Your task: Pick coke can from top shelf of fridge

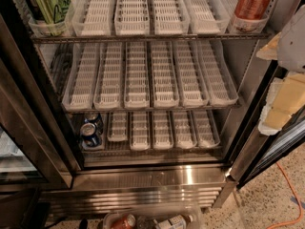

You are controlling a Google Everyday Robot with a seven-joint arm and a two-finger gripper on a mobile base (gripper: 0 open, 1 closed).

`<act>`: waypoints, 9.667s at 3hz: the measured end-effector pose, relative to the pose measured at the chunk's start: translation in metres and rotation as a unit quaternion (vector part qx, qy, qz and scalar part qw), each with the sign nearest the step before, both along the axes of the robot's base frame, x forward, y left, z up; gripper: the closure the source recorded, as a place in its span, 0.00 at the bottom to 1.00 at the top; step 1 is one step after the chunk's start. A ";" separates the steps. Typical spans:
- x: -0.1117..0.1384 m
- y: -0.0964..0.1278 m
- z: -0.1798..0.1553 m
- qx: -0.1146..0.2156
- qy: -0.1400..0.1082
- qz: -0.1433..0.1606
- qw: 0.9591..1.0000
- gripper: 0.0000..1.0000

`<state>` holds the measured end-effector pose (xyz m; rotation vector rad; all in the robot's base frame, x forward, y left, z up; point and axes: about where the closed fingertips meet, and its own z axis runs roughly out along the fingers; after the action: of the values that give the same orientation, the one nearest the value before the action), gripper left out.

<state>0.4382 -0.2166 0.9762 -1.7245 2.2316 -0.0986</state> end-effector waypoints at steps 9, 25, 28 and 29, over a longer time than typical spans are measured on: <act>0.042 0.017 0.058 0.203 -0.206 -0.084 0.954 0.00; 0.132 -0.010 0.105 0.436 -0.481 -0.273 0.710 0.15; 0.154 -0.020 0.111 0.434 -0.520 -0.296 0.673 0.25; 0.160 -0.028 0.114 0.437 -0.525 -0.311 0.661 0.26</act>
Offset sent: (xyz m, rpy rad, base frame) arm 0.0060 0.0040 0.0016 -0.0021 -0.0681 -0.0034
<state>0.5985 -0.2448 1.0900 -0.1479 1.3796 -0.1047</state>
